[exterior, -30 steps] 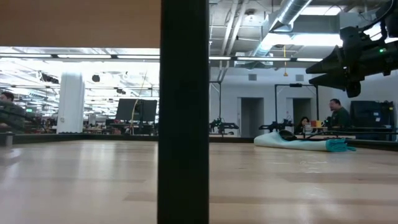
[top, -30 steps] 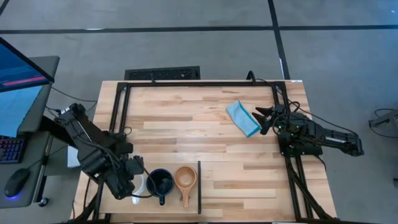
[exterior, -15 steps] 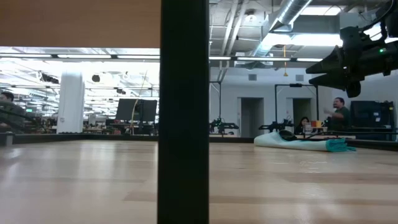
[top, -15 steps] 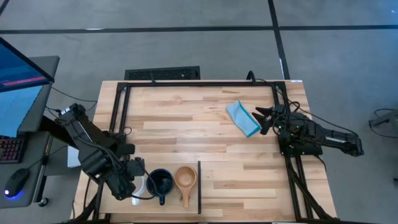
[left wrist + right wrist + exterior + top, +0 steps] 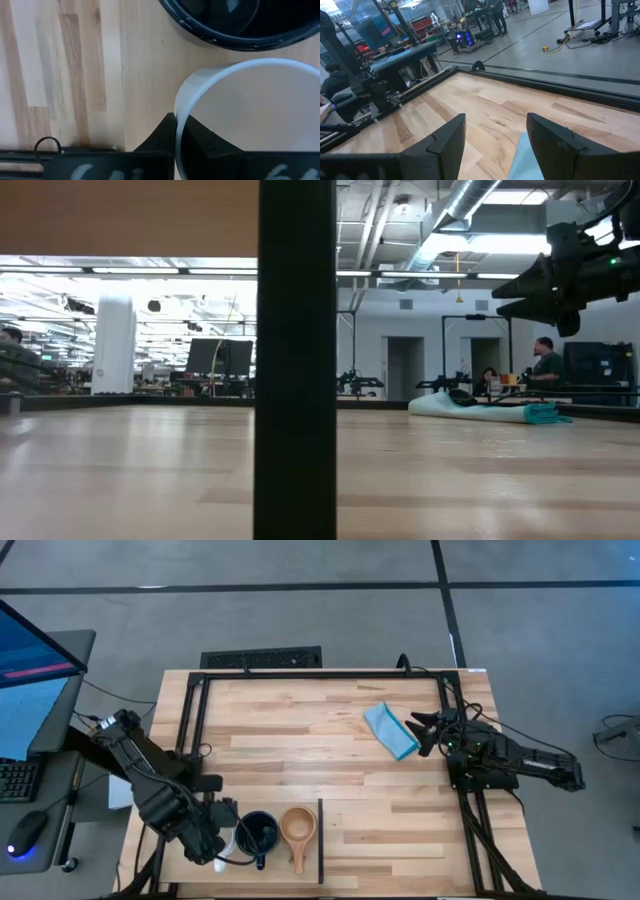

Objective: Stack small to large cups/mugs on shelf
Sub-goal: Put the white mug on the shelf

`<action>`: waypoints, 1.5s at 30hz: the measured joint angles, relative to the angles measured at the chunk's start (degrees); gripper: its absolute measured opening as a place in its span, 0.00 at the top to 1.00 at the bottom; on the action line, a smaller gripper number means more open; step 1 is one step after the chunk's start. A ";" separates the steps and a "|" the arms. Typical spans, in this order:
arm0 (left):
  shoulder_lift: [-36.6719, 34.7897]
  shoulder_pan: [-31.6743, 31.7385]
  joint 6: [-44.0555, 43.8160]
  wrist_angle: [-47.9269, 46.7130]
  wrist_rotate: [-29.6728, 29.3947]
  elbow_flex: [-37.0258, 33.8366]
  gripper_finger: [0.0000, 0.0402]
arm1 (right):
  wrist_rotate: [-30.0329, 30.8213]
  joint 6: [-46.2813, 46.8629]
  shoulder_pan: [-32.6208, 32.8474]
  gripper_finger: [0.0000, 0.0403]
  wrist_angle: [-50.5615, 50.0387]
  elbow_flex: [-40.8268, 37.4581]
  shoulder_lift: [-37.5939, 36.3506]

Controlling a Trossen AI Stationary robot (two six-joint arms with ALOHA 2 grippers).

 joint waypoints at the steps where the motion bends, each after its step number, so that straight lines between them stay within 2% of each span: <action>1: -0.02 0.00 -0.27 -0.20 -0.36 0.00 1.00 | 0.00 0.02 0.00 0.42 -0.01 0.00 -0.02; 9: -0.02 0.00 -1.76 -0.65 -0.50 -0.04 0.98 | 0.00 0.07 0.00 0.42 0.01 0.00 -0.02; 17: -0.02 0.04 -3.85 -0.97 0.29 -0.09 0.89 | 0.00 0.04 -0.01 0.42 0.01 0.00 -0.02; 29: -0.02 0.21 -1.96 -0.89 0.07 -0.09 0.78 | 0.00 0.02 0.00 0.42 0.01 0.00 -0.02; 45: -0.02 1.60 3.30 -0.84 -0.19 -0.09 0.75 | 0.00 0.00 0.00 0.42 0.01 0.00 -0.02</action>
